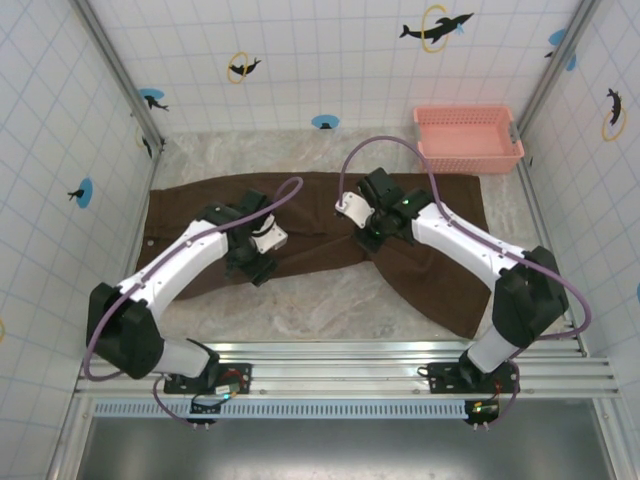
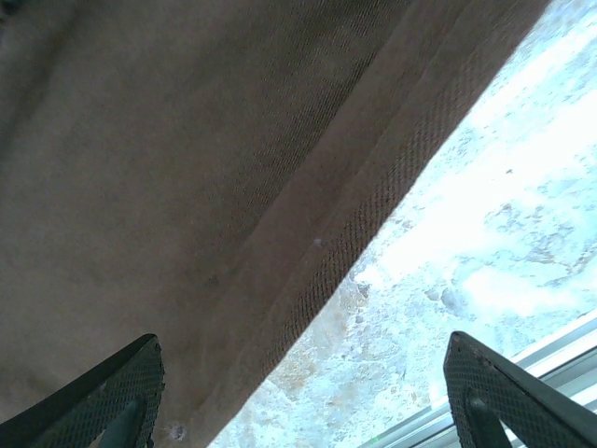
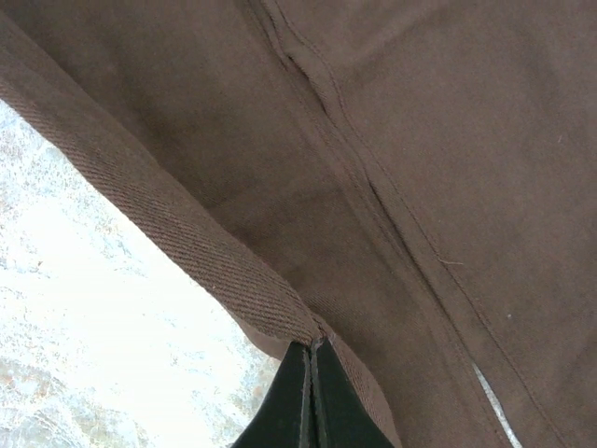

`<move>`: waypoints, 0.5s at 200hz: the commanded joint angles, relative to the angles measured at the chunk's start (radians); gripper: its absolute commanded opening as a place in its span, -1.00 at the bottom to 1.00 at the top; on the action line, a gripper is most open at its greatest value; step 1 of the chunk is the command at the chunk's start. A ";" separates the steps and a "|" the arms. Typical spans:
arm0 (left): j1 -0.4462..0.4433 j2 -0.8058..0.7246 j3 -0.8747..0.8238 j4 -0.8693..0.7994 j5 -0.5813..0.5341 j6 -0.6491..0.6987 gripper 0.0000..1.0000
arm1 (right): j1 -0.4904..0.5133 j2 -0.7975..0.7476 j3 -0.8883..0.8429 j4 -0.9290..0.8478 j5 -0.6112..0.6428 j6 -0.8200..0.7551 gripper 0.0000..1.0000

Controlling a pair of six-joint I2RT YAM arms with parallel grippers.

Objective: Roll up the long pants

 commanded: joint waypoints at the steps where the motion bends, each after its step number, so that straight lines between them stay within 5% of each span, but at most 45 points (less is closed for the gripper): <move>1: -0.005 0.047 0.034 -0.059 -0.055 -0.023 0.60 | -0.020 -0.014 0.044 0.022 -0.006 0.002 -1.00; 27: -0.005 0.081 0.022 -0.046 -0.079 -0.034 0.54 | -0.029 -0.018 0.052 0.022 -0.009 0.003 -1.00; 47: -0.005 0.150 0.020 -0.043 -0.167 -0.062 0.27 | -0.035 -0.026 0.056 0.022 -0.023 0.005 -1.00; 55: -0.003 0.189 0.020 -0.034 -0.197 -0.075 0.01 | -0.036 -0.030 0.057 0.022 -0.024 0.005 -1.00; 59: -0.003 0.210 0.019 -0.030 -0.211 -0.081 -0.33 | -0.037 -0.032 0.055 0.021 -0.025 0.005 -1.00; 64: -0.004 0.237 0.020 -0.028 -0.237 -0.092 -1.00 | -0.039 -0.037 0.053 0.021 -0.026 0.006 -1.00; 100: -0.003 0.306 0.078 -0.052 -0.407 -0.132 -1.00 | -0.048 -0.047 0.038 -0.007 -0.033 -0.005 -1.00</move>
